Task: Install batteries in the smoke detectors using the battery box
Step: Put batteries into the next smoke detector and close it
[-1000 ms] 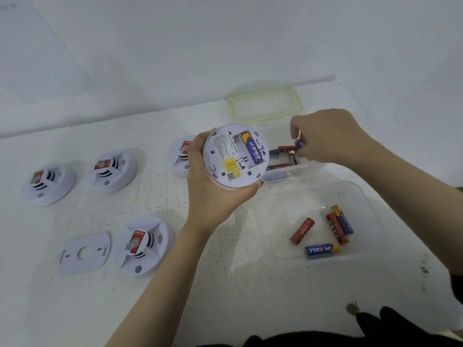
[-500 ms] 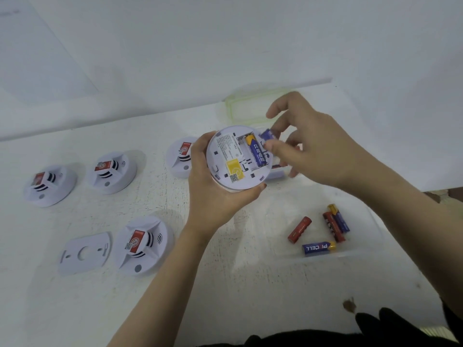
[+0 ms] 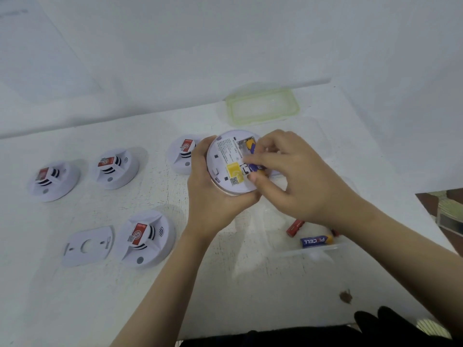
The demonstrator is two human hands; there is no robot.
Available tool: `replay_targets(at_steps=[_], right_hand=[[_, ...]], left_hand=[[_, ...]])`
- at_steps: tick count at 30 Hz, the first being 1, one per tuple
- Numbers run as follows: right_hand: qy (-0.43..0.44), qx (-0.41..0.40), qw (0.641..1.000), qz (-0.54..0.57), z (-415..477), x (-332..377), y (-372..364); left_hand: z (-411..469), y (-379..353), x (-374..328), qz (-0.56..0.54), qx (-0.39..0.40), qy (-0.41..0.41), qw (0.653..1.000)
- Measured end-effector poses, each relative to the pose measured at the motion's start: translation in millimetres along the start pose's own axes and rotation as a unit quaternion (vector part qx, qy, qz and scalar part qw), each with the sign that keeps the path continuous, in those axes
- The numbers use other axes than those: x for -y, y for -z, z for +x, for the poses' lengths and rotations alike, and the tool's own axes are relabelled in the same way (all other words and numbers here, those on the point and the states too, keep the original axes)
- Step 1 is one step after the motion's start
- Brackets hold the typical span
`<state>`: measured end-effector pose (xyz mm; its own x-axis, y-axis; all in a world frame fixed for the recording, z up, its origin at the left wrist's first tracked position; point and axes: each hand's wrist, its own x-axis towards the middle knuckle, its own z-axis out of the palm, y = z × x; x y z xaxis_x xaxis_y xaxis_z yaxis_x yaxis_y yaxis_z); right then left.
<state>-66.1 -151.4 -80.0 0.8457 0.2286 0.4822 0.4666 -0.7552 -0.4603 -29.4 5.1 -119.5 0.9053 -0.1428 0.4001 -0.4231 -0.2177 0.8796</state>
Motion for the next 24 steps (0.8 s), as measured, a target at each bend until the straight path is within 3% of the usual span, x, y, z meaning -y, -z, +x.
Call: replay_targets(at_steps=[3,6,10,14,24], right_hand=[[-0.017,0.012,1.0,0.014,-4,-4,6],[-0.064,0.086,0.985,0.135,-7,-6,13],[-0.085,0.117,0.934,0.325,-8,-1,16],[-0.136,0.101,0.883,0.437,-10,6,19],[-0.167,0.052,0.851,0.496,-13,39,-3]], left_hand=[[-4,6,-4,-0.005,-0.001,-0.007,1.0],[-8,13,-10,-0.017,0.012,-0.026,0.999],[-13,20,-23,0.003,0.03,-0.061,0.998],[-19,25,-31,0.016,0.036,-0.066,0.997],[-35,52,-29,0.108,0.053,-0.063,0.991]])
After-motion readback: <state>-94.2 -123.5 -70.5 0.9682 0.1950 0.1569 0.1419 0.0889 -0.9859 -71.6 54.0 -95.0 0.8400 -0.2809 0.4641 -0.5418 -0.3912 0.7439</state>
